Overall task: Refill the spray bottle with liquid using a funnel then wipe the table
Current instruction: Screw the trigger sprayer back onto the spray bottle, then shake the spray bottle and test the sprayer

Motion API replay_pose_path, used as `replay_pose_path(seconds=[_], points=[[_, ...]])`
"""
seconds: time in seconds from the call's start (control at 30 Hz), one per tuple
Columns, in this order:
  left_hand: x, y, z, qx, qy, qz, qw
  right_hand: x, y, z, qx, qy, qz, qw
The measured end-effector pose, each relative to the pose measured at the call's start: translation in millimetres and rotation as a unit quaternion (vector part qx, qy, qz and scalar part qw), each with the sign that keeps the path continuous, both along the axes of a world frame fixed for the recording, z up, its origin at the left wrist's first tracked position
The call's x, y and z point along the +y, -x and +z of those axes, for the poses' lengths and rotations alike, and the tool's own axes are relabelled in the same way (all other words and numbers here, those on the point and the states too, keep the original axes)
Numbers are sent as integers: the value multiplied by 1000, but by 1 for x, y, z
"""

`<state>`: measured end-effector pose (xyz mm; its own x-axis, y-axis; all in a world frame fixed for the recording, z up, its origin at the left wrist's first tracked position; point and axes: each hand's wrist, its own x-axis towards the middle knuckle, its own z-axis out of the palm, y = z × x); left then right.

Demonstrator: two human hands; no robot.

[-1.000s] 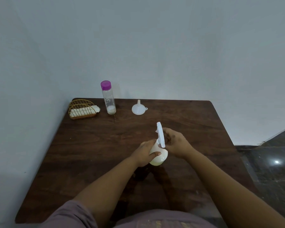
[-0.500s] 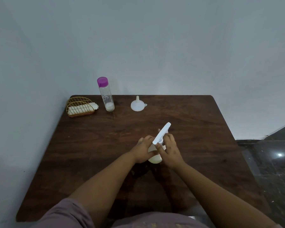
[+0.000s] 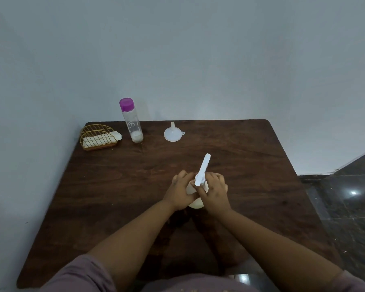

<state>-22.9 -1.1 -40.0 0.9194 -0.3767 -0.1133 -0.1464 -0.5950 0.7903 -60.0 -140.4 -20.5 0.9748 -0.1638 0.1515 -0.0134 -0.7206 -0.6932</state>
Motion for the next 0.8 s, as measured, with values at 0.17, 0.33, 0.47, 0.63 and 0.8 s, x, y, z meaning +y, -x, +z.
replay_pose_path(seconds=[0.17,0.33,0.47,0.63,0.8], points=[[-11,9,-7,16,76,31,997,16,2,-6,20,-4,-93,995],[-10,7,-5,-8,28,35,999,19,-1,-2,8,-144,-98,985],[-11,9,-8,43,-78,-62,994,11,-17,10,23,-178,30,983],[-28,48,-10,86,41,-27,995,3,-3,10,-7,-125,43,991],[-53,106,-10,220,100,-25,970,-19,23,2,186,-67,27,980]])
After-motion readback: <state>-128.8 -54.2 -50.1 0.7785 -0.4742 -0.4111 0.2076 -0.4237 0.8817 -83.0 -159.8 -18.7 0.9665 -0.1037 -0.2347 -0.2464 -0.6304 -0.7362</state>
